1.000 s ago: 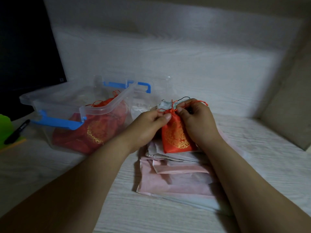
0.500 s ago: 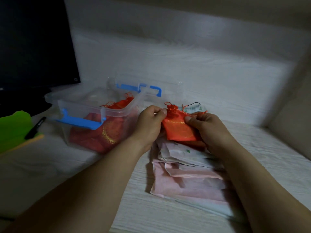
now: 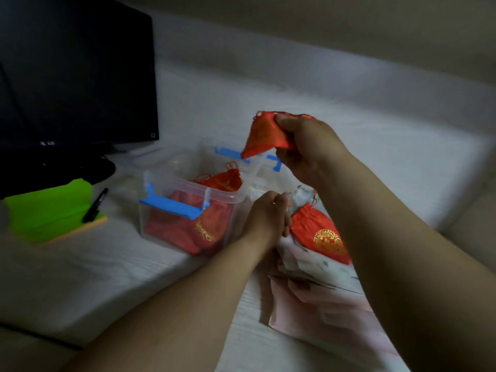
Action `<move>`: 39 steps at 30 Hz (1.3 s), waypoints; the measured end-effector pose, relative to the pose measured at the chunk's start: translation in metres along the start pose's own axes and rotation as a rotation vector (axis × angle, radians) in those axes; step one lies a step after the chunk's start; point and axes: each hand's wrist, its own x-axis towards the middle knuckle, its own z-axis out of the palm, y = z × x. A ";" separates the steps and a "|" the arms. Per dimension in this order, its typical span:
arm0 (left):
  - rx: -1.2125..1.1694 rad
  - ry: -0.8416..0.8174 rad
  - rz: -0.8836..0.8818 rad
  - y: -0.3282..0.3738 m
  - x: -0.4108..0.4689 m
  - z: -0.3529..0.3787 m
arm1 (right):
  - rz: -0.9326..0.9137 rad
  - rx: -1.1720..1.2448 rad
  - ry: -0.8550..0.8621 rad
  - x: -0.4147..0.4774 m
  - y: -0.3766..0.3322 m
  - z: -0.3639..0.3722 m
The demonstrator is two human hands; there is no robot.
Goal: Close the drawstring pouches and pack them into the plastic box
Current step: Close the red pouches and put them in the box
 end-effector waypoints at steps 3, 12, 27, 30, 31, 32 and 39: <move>-0.041 -0.005 -0.011 0.001 -0.001 -0.001 | 0.053 0.002 -0.017 0.015 0.003 0.026; -0.045 0.024 0.034 -0.008 0.001 0.003 | -0.017 -0.338 0.072 0.011 0.044 -0.036; 0.608 0.012 0.123 -0.019 -0.002 0.008 | -0.054 -0.896 0.069 -0.026 0.112 -0.154; 0.610 0.009 0.116 -0.020 0.000 0.008 | -0.099 -0.933 -0.024 -0.031 0.115 -0.150; 0.586 0.008 0.150 -0.022 0.002 0.007 | -0.131 -0.914 -0.043 -0.033 0.115 -0.150; 0.545 0.009 0.190 -0.023 0.002 0.007 | -0.158 -0.877 -0.043 -0.035 0.114 -0.150; -0.094 -0.082 0.066 -0.007 -0.001 0.013 | 0.005 -0.197 0.096 -0.047 0.100 -0.146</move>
